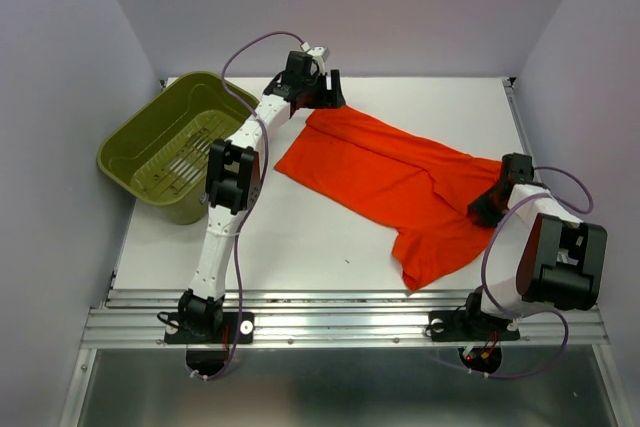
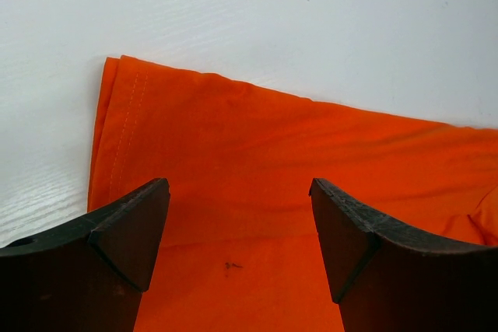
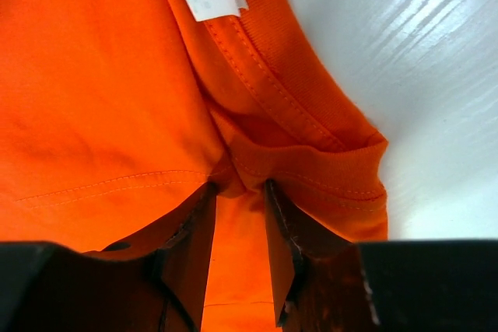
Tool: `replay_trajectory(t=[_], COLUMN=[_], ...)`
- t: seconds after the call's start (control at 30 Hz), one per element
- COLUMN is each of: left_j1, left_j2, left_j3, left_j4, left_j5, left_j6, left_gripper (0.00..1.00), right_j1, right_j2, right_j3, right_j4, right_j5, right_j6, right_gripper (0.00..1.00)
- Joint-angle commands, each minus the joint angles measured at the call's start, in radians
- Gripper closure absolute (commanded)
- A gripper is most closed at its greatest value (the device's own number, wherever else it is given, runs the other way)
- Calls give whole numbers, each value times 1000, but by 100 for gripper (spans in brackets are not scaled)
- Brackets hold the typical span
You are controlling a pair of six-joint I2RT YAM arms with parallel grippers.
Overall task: Roll the t-shirts
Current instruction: Fold the T-shirt at the center of the board.
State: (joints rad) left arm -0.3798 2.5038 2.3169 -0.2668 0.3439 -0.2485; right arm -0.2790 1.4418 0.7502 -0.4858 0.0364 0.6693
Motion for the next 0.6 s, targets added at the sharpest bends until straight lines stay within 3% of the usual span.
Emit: replay_trajectory(t=[0.0, 0.27, 0.57], left_j1=[-1, -1, -1], left_j2=[-62, -59, -62], left_j3=[-7, -5, -10], left_j4=[9, 9, -2], left_j5=[6, 9, 1], left_j6=[18, 20, 31], left_gripper=[16, 16, 16], right_j1=[21, 21, 21], right_j2=[-12, -70, -31], right_j3=[41, 80, 87], right_j4=[27, -17, -7], right_j5=[-10, 20, 34], right_j6=[-5, -4, -8], right_gripper=[62, 60, 60])
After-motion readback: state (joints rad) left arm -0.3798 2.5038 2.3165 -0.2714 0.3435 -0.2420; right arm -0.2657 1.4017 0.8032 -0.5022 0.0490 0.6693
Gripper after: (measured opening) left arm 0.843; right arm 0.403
